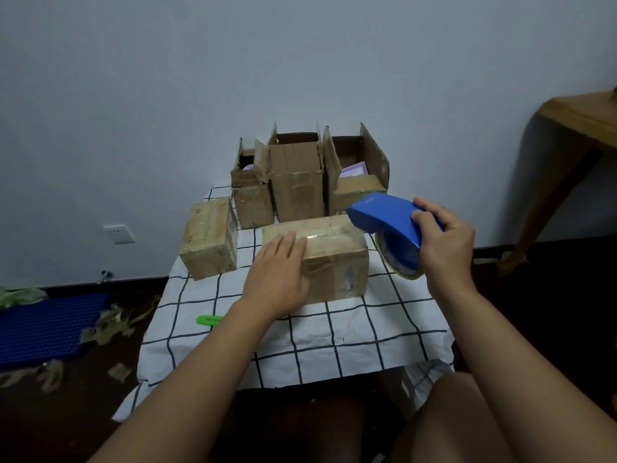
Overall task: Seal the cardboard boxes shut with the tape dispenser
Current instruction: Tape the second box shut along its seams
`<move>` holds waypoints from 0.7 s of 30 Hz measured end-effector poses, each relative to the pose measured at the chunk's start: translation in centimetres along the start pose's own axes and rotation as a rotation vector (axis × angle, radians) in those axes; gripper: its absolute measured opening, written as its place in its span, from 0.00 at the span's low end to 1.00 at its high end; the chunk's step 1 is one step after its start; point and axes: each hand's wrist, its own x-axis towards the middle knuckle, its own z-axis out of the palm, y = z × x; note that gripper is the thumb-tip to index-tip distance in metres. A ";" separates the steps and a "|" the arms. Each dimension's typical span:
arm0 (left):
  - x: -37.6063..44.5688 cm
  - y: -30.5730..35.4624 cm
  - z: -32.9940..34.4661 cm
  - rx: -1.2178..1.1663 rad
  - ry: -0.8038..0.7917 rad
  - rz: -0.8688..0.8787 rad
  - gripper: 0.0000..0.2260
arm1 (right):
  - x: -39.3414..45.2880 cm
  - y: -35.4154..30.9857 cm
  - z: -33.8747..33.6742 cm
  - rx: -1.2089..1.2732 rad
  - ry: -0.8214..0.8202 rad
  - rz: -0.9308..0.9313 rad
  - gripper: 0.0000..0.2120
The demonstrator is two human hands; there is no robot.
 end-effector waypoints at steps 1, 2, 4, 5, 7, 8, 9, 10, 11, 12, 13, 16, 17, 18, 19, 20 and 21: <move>0.1 0.5 0.1 -0.007 0.006 0.003 0.34 | 0.1 0.0 -0.1 0.005 0.002 0.000 0.08; 0.3 1.2 0.2 -0.006 0.007 -0.009 0.36 | 0.1 0.0 -0.1 0.009 0.002 0.001 0.08; 0.6 2.2 0.3 0.003 0.033 -0.058 0.40 | 0.1 0.2 -0.2 0.012 -0.001 0.003 0.08; 0.8 2.4 0.4 0.000 0.058 -0.078 0.42 | 0.1 0.3 -0.2 0.009 -0.005 0.004 0.09; 1.1 2.5 0.3 -0.026 0.089 -0.080 0.43 | 0.1 0.3 -0.3 0.008 -0.018 0.015 0.08; 1.3 2.3 0.3 -0.042 0.085 -0.064 0.43 | 0.2 0.2 -0.2 0.018 -0.025 0.023 0.08; 1.4 1.9 0.3 -0.060 0.068 -0.044 0.42 | 0.4 -0.1 0.0 0.030 -0.036 0.029 0.08; 1.3 1.4 0.3 -0.076 0.047 -0.026 0.41 | 0.6 -0.5 0.4 0.043 -0.050 0.035 0.08; 1.1 1.0 0.3 -0.091 0.037 -0.016 0.40 | 0.9 -0.8 0.9 0.055 -0.066 0.040 0.08; 0.8 0.5 0.4 -0.107 0.046 -0.024 0.39 | 1.2 -1.2 1.8 0.063 -0.088 0.045 0.08; 0.4 0.1 0.6 -0.134 0.078 -0.054 0.38 | 1.5 -1.4 3.0 0.065 -0.114 0.049 0.08; -0.4 -0.8 1.4 -0.185 0.217 -0.164 0.33 | 1.6 -1.5 7.8 0.049 -0.193 0.057 0.09; -0.5 -0.9 1.6 -0.181 0.246 -0.162 0.31 | 1.4 -1.3 9.6 0.044 -0.217 0.055 0.11; -0.5 -1.1 1.9 -0.183 0.265 -0.148 0.28 | 0.9 -1.2 11.5 0.043 -0.240 0.058 0.13; -0.5 -1.2 2.1 -0.196 0.278 -0.134 0.27 | 0.3 -1.0 13.2 0.046 -0.262 0.065 0.14; -0.5 -1.3 2.3 -0.219 0.283 -0.132 0.26 | -0.4 -0.8 14.6 0.052 -0.282 0.072 0.15; -0.5 -1.4 2.4 -0.246 0.281 -0.141 0.26 | -1.0 -0.6 15.8 0.053 -0.299 0.076 0.16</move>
